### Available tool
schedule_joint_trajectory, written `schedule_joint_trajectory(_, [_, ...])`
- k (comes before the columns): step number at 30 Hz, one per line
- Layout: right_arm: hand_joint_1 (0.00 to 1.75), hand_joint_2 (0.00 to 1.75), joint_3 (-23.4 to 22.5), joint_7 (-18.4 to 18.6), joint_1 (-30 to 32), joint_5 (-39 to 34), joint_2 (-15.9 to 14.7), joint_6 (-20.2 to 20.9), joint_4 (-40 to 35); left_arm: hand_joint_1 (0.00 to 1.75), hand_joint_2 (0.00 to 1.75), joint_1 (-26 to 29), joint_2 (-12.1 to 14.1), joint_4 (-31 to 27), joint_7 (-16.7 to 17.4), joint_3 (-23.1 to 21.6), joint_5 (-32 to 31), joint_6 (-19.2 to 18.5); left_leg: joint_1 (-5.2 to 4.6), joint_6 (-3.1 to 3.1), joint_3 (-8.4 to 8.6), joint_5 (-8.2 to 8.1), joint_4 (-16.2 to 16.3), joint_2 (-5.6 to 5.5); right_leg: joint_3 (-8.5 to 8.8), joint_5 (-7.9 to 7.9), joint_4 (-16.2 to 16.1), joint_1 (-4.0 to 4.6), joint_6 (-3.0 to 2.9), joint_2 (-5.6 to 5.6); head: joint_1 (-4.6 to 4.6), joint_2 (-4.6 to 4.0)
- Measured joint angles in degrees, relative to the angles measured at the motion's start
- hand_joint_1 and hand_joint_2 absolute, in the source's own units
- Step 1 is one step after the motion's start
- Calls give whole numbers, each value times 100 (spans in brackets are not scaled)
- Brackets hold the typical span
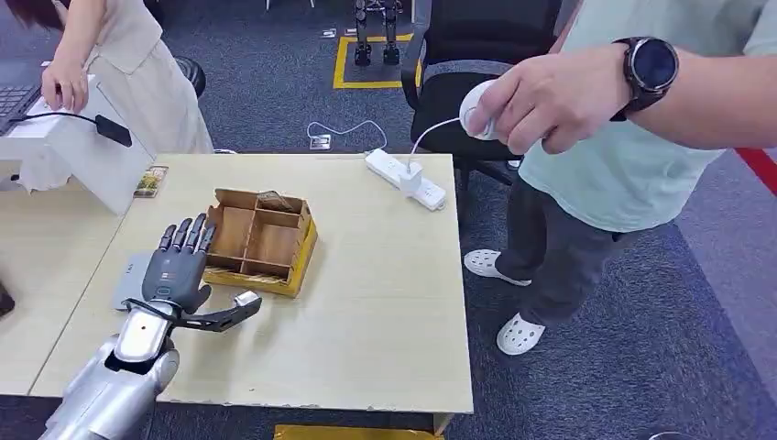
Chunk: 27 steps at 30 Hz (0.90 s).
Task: Pass the card to the sensor for recognition and then transmit it.
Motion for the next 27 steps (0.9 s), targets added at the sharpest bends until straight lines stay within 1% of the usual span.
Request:
schedule_joint_trajectory(1, [0,0,0,0,1,0,0,0,0,0,175,0,2,13,2,15,-9,0,0,0,0,0,0,0,0,0,0,0,0,0,0,0])
schedule_joint_trajectory(2, [0,0,0,0,0,0,0,0,0,175,175,0,0,37,9,33,-24,9,0,0,0,0,0,0,0,0,0,0,0,0,2,0])
schedule_joint_trajectory(10, [0,0,7,0,0,-7,0,0,0,175,175,-2,2,230,-22,186,48,20,0,0,0,0,0,0,0,0,0,0,0,0,0,0])
schedule_joint_trajectory(18, [0,0,11,0,0,9,0,0,2,175,175,-14,0,280,-33,240,46,28,0,0,0,0,0,0,0,0,0,0,0,0,2,0])
schedule_joint_trajectory(20, [0,0,13,0,-1,9,0,2,2,175,175,-17,-2,312,-92,242,46,17,0,0,0,0,0,0,0,0,0,0,0,0,2,0])
schedule_joint_trajectory(22, [0,0,18,0,-2,9,0,2,2,173,175,-24,-2,332,-107,243,46,13,0,0,0,0,0,0,0,0,0,0,0,0,2,0])
schedule_joint_trajectory(23, [0,0,20,0,-2,9,0,4,2,162,175,-25,-2,337,-111,243,46,13,0,0,0,0,0,0,0,0,0,0,0,0,0,0])
schedule_joint_trajectory(24, [0,0,24,0,-1,9,0,4,4,164,175,-29,-4,348,-125,243,48,13,0,0,0,0,0,0,0,0,0,0,0,0,0,0])
schedule_joint_trajectory(26, [0,0,39,0,-2,9,0,4,4,175,175,-35,-11,367,-129,243,66,11,0,0,0,0,0,0,0,0,0,0,0,0,0,0])
schedule_joint_trajectory(27, [0,0,44,0,-2,11,0,4,4,175,175,-35,-13,374,-131,243,77,11,0,0,0,0,0,0,0,0,0,0,0,0,0,0])
